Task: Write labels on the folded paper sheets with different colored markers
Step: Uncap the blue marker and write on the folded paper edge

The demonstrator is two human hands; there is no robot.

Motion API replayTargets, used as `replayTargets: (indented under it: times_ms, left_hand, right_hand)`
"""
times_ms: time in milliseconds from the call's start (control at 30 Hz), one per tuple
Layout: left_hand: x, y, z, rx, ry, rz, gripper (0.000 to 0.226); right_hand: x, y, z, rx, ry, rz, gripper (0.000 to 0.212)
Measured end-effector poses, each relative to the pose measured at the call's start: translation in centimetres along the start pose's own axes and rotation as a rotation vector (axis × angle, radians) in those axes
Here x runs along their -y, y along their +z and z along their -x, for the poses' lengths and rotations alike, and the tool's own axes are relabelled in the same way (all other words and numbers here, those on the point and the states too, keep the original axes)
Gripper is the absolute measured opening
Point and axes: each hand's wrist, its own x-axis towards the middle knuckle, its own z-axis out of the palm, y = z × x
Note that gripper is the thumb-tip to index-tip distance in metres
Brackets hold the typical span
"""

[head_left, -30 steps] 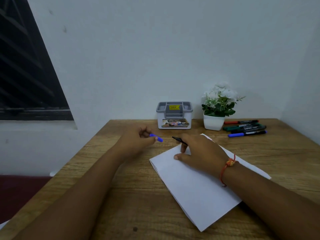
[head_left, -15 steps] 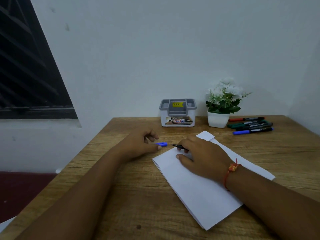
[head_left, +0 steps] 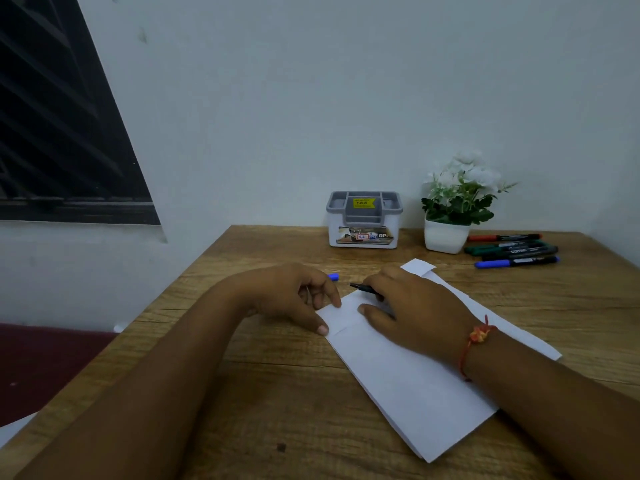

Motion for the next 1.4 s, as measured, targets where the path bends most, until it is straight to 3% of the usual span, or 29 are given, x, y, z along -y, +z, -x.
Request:
replayTargets:
  times_ms: [200,333,533,600,800,1000,1167,1400]
  left_hand:
    - [-0.4,0.1,0.1,0.024,-0.011,-0.013,0.041]
    - [-0.4,0.2,0.2,0.004,-0.005,-0.028,0.039]
    - [-0.5,0.2,0.3,-0.007,-0.002,-0.013,0.04]
    - [-0.4,0.3,0.3,0.005,0.0,0.007,0.04]
    - [0.0,0.3,0.2,-0.019,-0.006,0.089,0.043]
    - [0.4,-0.2,0.4,-0.002,-0.014,0.165,0.04]
    - [0.7,-0.3,0.5,-0.007,-0.014,0.202,0.033]
    - [0.9,-0.2,0.7,-0.025,-0.021,0.242,0.031]
  right_hand:
    - [1.3,0.3,-0.4,-0.115,-0.004,-0.256,0.04]
    - [1.6,0.2,-0.4,-0.239,0.043,-0.477,0.027]
    - [2.4,-1.1,-0.9,-0.254,0.319,-1.275,0.037]
    - [2.5,-1.3,-1.0,-0.236,0.389,-1.459,0.031]
    - [3.0,-0.9,-1.1,-0.181,0.47,-1.345,0.014]
    - [2.9,-0.7,-1.1,-0.152,0.497,-1.329,0.046]
    - [2.8,-0.6,-0.9,-0.069,0.411,-1.147,0.012]
    - [2.9,-0.8,-0.6,-0.034,0.322,-0.944,0.006]
